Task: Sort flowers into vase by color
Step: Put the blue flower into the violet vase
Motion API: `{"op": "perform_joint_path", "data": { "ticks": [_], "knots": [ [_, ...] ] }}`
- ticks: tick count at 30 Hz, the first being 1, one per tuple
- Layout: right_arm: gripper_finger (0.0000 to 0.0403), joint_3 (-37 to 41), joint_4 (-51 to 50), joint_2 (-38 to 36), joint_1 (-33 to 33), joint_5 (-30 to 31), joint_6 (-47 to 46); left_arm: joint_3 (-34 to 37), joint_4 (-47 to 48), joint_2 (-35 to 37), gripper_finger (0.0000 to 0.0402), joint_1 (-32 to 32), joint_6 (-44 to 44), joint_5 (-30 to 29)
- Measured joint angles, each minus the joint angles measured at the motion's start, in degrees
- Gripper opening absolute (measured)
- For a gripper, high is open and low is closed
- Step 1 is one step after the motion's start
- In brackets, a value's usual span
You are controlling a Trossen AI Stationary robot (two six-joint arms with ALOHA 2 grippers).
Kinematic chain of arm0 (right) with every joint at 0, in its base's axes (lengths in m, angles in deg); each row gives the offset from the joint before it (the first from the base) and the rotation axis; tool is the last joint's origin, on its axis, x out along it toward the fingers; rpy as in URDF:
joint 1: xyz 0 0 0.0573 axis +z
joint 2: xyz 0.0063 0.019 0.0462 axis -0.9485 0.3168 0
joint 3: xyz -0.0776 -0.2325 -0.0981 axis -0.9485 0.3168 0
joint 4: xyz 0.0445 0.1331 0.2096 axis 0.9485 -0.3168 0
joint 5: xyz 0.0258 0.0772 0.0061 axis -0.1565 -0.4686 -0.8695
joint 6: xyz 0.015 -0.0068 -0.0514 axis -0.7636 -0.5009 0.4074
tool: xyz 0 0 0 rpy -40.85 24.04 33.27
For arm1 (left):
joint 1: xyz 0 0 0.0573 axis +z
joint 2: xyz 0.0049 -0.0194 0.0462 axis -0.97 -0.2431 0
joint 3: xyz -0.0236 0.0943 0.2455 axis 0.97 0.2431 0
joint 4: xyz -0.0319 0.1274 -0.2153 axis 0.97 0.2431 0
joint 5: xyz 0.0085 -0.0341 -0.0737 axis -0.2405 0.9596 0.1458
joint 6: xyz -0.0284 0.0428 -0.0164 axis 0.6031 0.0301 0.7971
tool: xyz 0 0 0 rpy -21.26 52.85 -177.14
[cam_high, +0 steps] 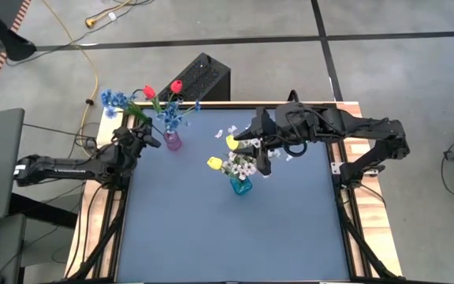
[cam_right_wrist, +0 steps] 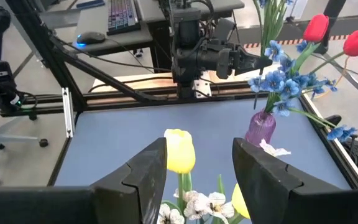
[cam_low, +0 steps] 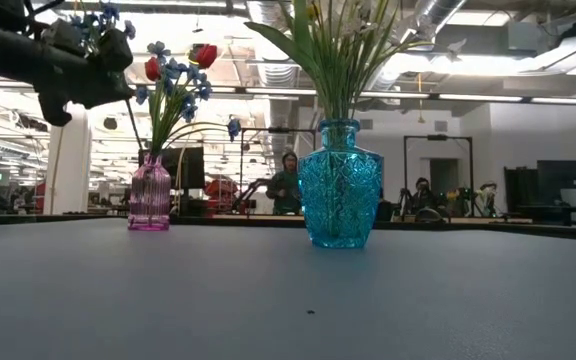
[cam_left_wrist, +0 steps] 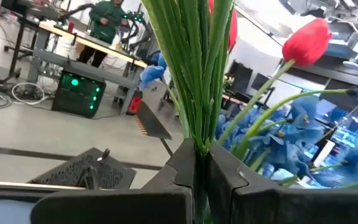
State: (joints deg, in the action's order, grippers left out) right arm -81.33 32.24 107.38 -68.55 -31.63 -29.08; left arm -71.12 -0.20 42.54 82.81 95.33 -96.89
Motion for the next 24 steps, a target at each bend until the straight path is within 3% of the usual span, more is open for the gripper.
{"op": "perform_joint_path", "data": {
  "ticks": [11,24],
  "knots": [
    [0.0207,0.0,0.0,0.0,-0.2,0.0,-1.2,0.1,-1.1,-0.3,0.0000,9.7,-1.4,12.3],
    [0.0207,0.0,1.1,0.0,-0.5,0.0,-3.1,0.1,1.1,-0.7,0.0000,16.1,-0.6,20.8]
  ]
}}
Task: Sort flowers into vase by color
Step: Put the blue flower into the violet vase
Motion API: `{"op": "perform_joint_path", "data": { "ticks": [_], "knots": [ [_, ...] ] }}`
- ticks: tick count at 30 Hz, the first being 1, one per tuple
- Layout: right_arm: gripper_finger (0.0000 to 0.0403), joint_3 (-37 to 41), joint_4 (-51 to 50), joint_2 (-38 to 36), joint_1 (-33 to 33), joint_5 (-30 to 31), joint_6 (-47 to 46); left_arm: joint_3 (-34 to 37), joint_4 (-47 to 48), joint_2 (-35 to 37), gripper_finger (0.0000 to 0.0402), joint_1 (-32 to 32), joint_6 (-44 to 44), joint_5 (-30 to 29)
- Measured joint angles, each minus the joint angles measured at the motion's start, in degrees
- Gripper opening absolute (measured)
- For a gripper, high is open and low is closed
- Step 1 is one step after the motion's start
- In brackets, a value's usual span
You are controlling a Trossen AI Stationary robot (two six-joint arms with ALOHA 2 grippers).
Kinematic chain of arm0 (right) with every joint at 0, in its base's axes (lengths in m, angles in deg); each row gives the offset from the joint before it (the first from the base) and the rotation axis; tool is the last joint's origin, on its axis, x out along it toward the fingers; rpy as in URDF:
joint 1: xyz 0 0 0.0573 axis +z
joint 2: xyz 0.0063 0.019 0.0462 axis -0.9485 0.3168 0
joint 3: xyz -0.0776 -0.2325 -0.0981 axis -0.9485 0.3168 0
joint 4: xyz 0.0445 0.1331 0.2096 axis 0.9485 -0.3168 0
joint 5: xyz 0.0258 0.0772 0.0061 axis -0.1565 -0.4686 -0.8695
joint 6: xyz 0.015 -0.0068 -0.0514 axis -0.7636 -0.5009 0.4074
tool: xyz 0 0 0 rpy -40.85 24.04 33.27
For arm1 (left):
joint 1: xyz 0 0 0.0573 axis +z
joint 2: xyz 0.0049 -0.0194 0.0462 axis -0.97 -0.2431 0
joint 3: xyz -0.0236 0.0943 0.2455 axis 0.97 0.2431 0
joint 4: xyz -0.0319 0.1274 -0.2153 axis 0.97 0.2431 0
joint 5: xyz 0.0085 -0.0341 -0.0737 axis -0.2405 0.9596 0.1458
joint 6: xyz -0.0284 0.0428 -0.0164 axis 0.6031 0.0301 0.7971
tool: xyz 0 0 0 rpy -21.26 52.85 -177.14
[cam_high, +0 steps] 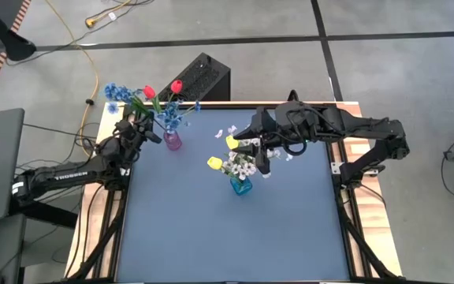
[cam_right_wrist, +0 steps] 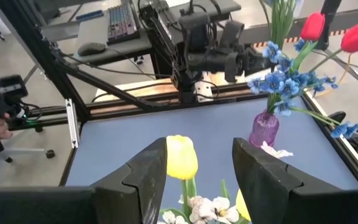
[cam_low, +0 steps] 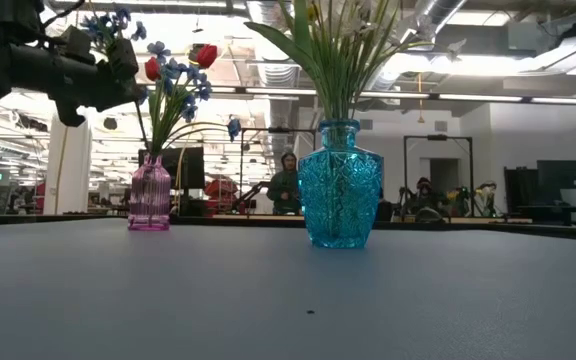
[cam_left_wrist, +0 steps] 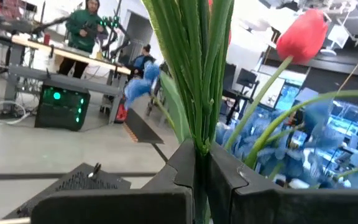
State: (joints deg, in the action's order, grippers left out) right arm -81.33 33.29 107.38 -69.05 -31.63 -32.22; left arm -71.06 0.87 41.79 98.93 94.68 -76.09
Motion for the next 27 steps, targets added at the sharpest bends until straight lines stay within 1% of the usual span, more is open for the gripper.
{"op": "perform_joint_path", "data": {
  "ticks": [8,15,20,27],
  "knots": [
    [0.0207,0.0,1.5,0.0,0.0,0.0,0.0,0.0,4.2,0.0,0.0000,0.0,2.1,0.6],
    [0.0207,0.0,1.5,0.0,0.0,0.1,0.0,0.0,4.7,-1.1,0.0000,0.0,-2.8,4.1],
    [0.0207,0.0,1.5,0.0,0.0,0.1,0.0,-0.2,4.7,-5.0,0.0000,0.0,-2.0,5.1],
    [0.0207,0.0,1.5,0.0,0.0,0.1,0.0,-0.1,5.3,-11.7,0.0000,0.0,0.6,4.7]
  ]
}}
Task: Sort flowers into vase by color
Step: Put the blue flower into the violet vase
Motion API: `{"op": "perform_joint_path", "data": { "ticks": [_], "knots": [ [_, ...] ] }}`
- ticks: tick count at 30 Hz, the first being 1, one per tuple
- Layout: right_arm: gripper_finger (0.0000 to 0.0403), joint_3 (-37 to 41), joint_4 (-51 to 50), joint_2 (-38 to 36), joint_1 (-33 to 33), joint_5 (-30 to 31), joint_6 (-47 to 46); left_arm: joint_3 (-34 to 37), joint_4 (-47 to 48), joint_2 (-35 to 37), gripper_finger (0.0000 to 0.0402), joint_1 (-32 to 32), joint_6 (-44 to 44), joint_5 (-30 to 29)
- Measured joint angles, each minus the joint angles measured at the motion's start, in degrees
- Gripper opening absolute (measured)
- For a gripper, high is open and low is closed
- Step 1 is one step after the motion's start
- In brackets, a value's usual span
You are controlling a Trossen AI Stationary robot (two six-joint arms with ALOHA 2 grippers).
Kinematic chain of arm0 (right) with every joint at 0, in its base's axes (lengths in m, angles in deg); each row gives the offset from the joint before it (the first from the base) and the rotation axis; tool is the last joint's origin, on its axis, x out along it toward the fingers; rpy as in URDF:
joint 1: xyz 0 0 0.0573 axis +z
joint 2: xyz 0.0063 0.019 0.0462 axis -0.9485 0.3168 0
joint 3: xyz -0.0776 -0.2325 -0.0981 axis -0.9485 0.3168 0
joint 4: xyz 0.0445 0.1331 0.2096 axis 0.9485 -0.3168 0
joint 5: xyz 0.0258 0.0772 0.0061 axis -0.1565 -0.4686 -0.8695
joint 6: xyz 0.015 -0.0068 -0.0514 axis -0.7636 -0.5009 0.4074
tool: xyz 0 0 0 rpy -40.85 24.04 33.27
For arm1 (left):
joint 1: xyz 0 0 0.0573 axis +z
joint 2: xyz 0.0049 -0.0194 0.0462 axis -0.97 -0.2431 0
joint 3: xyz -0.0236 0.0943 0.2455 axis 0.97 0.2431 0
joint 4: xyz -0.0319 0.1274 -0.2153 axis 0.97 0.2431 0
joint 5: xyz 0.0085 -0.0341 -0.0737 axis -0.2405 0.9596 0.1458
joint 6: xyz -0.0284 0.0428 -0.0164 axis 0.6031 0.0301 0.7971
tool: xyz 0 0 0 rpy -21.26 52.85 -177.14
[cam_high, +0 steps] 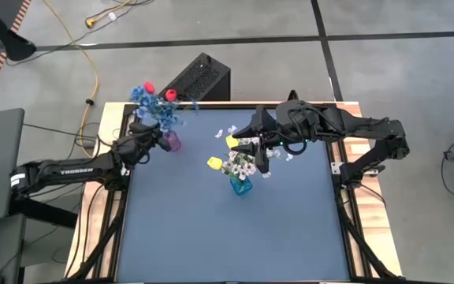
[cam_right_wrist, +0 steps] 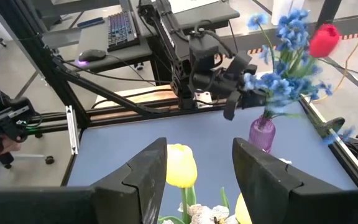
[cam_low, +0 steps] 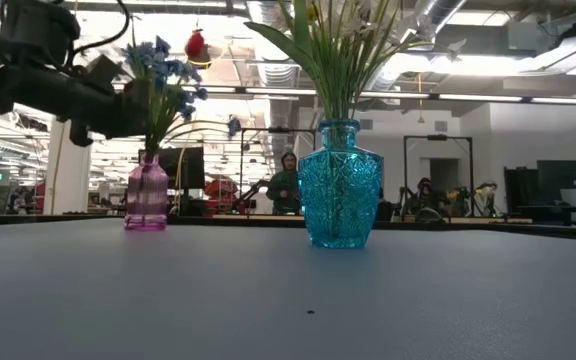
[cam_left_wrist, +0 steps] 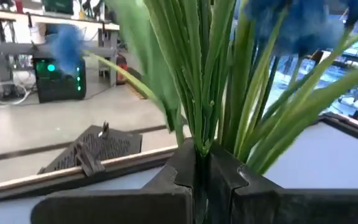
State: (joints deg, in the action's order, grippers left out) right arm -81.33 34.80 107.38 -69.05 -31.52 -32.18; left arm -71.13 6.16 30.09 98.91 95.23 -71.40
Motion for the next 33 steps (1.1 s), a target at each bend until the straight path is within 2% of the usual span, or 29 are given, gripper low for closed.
{"op": "perform_joint_path", "data": {
  "ticks": [13,19,33],
  "knots": [
    [0.0207,0.0,0.0,0.0,0.0,0.0,0.0,-0.1,-4.6,-10.3,0.0000,0.0,4.3,-1.6],
    [0.0207,0.0,-0.1,0.0,0.0,0.0,0.0,-0.1,-6.3,-11.9,0.0002,0.0,6.0,-1.6],
    [0.0207,0.0,-0.5,0.0,0.0,-0.1,0.0,0.0,-7.8,-11.9,0.0078,-0.1,3.9,0.3]
  ]
}}
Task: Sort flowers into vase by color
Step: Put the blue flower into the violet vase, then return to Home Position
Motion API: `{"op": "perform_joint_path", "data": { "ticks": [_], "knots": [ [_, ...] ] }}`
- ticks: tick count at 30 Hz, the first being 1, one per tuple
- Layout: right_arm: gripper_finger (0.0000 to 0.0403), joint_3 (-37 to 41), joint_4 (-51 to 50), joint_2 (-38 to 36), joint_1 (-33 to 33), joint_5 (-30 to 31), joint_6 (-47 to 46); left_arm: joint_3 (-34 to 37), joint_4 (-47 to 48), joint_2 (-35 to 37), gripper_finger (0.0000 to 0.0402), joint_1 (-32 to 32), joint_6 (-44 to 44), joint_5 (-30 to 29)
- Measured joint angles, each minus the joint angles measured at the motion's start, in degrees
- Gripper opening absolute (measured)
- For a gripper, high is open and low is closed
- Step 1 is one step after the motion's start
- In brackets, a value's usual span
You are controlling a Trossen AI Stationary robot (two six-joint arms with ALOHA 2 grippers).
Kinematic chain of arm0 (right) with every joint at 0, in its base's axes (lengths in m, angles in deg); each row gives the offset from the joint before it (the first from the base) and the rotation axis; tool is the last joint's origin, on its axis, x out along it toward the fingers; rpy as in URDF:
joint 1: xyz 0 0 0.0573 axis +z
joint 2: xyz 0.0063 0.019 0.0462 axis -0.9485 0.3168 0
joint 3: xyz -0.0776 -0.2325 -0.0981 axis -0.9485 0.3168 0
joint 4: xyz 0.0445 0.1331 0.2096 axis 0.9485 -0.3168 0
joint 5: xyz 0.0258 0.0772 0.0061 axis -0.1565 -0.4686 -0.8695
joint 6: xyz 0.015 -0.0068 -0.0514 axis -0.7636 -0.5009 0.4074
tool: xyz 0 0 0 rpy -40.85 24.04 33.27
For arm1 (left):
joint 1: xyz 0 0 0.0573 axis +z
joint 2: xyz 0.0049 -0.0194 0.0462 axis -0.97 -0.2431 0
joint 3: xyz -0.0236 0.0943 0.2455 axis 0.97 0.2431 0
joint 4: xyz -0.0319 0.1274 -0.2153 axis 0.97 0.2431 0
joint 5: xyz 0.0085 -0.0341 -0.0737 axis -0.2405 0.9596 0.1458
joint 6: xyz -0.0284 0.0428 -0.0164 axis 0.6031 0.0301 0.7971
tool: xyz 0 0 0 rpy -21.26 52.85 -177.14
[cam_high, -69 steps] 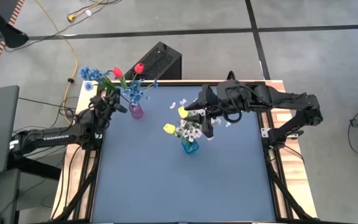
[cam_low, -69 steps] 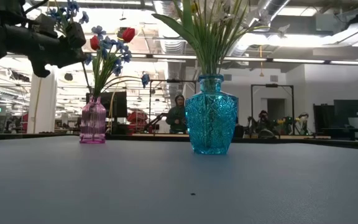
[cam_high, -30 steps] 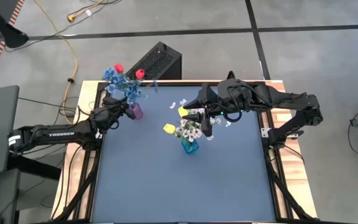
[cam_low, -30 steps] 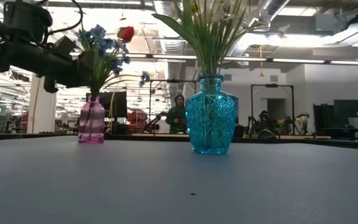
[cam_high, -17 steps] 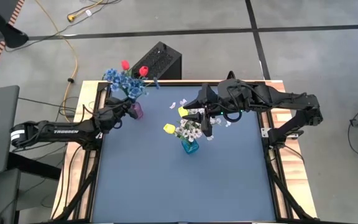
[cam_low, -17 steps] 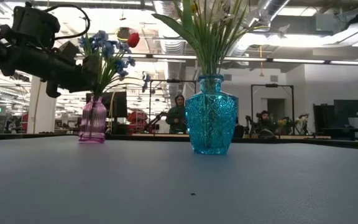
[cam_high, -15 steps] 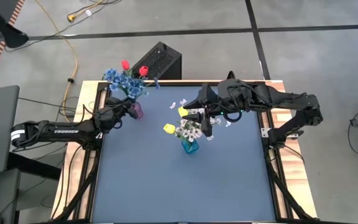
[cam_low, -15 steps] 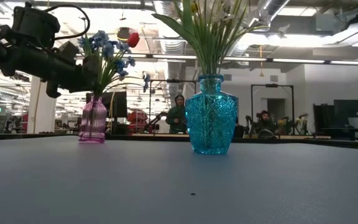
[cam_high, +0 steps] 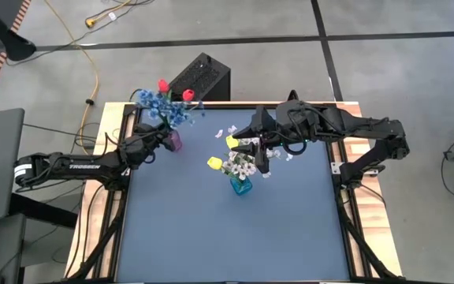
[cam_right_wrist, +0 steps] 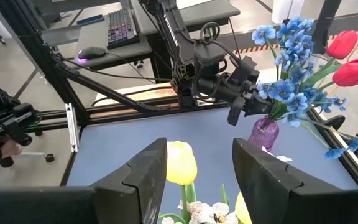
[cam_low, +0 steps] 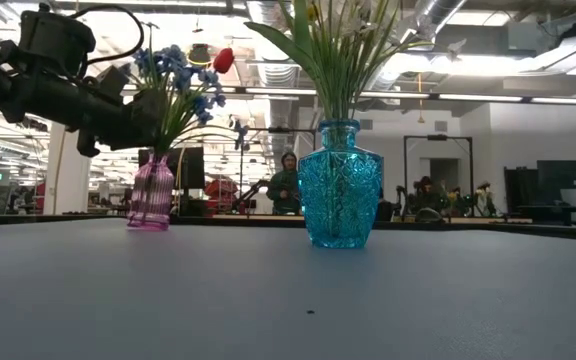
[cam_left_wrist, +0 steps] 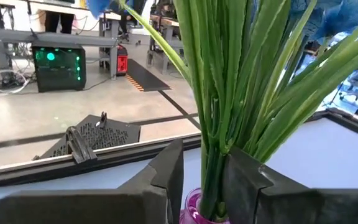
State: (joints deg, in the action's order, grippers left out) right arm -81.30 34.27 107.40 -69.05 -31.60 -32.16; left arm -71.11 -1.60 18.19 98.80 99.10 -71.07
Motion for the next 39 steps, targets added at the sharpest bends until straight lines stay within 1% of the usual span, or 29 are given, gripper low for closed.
{"op": "perform_joint_path", "data": {
  "ticks": [3,7,12,16,20,25,29,31,34,39],
  "knots": [
    [0.0207,0.0,0.0,0.0,0.0,0.0,0.0,0.0,0.0,1.1,0.0083,0.0,-1.6,0.1],
    [0.0207,0.0,-0.6,0.0,0.0,0.0,-0.3,0.1,1.6,4.6,0.0084,0.0,-4.3,1.7],
    [0.0207,0.0,-1.0,0.0,0.0,-0.1,-0.5,0.2,8.1,11.4,0.0085,0.0,-4.7,1.7],
    [0.0207,0.0,-1.0,0.0,0.0,-0.1,-0.5,0.2,16.1,17.3,0.0085,0.0,-3.5,6.0],
    [0.0207,0.0,-1.0,0.0,0.0,-0.1,-0.4,0.2,23.3,22.6,0.0085,0.0,-1.7,7.8],
    [0.0207,0.0,-0.9,0.0,0.0,-0.1,-0.5,0.1,26.1,28.6,0.0085,0.0,-2.4,7.7],
    [0.0207,0.0,-0.9,0.0,0.0,-0.1,-0.5,0.1,27.3,31.9,0.0085,0.0,-2.5,8.0],
    [0.0207,0.0,-1.0,0.0,0.1,-0.2,-0.6,0.0,28.7,33.2,0.0085,0.0,-1.8,9.1],
    [0.0207,0.0,-1.5,0.0,0.0,-1.7,-1.0,-1.9,35.2,34.8,0.0085,0.0,-0.1,11.1],
    [0.0207,0.0,-2.4,-0.1,0.1,-2.9,-1.4,-9.1,50.1,36.1,0.0085,0.0,1.5,15.7]
  ]
}}
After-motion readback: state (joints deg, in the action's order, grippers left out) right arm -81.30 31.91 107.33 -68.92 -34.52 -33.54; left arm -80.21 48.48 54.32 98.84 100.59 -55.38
